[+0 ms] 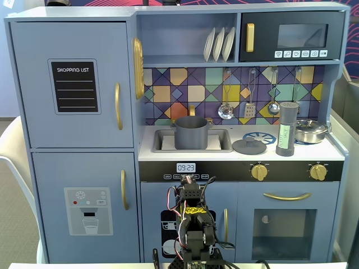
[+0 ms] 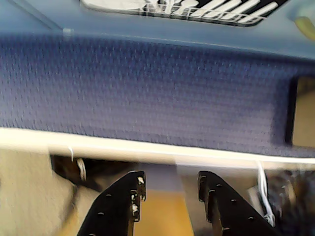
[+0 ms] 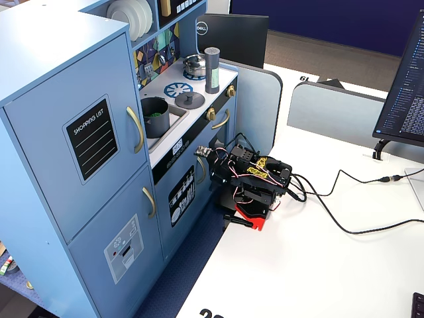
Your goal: Put salt in the gray recipient
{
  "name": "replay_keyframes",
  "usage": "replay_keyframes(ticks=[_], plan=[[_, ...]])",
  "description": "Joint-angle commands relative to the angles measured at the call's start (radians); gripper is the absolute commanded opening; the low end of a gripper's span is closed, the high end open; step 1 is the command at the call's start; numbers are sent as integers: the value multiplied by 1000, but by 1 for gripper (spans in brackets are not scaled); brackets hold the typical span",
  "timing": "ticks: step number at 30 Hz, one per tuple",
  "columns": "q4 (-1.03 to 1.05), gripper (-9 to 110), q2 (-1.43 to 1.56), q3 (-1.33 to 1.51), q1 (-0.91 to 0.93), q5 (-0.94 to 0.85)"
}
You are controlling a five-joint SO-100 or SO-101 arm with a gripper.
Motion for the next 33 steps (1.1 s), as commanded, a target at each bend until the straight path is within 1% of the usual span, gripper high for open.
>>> replay_keyframes(ticks=[1, 4, 7, 9, 12, 14, 17, 21, 24, 26, 29, 33], plan=[[-140, 7, -58, -143, 127, 3], [-212, 8, -176, -321, 259, -15], [-213, 2, -305, -517, 420, -80], [-215, 3, -365, -647, 520, -100], [-233, 3, -434, -831, 621, -89], [-244, 5, -485, -939, 687, -126], [-322, 5, -568, -1068, 769, -169], [-551, 16, -672, -1152, 841, -83], [-730, 35, -747, -1170, 865, -29], [-842, 42, -792, -1164, 885, -15], [-957, 54, -856, -1166, 904, 9], [-1032, 62, -917, -1163, 914, 21]])
